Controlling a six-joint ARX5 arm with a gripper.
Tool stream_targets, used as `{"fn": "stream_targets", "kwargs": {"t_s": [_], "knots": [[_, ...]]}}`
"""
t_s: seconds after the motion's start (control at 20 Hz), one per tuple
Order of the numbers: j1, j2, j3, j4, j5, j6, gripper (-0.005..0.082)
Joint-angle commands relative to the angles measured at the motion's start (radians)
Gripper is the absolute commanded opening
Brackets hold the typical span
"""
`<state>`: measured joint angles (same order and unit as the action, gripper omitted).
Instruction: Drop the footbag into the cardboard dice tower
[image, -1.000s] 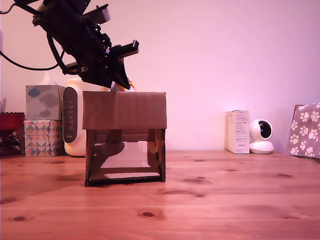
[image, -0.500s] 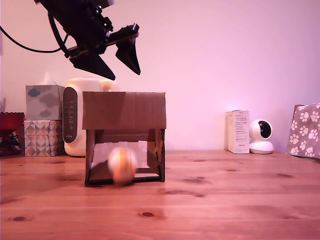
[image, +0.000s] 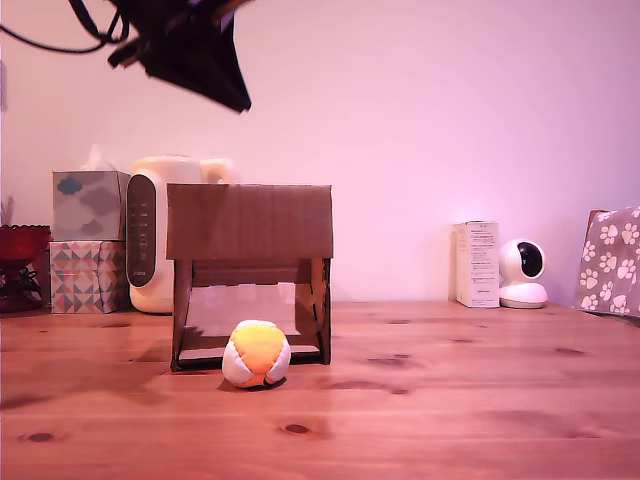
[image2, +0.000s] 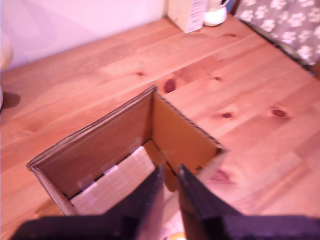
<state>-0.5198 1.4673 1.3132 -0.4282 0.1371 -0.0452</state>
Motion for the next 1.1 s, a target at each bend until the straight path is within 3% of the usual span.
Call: {"fn": "stream_targets", "kwargs": {"t_s": [0.0,0.3,0.65,0.9,1.05], "knots": [[-0.018,-0.018,-0.02,0.0,0.018,0.007,-0.0017],[-0.031,-0.11,-0.167,0.112,0.055,0.008,-0.0017],[-0.031,-0.249,-0.514,0.38,0.09,0.003,-0.0017],[-0.03,-0.374,-0.767,0.501,0.078,-0.028,-0.0017],[-0.03,-0.466,-0.875,0.51,0.059,-0.09,-0.0017]]}}
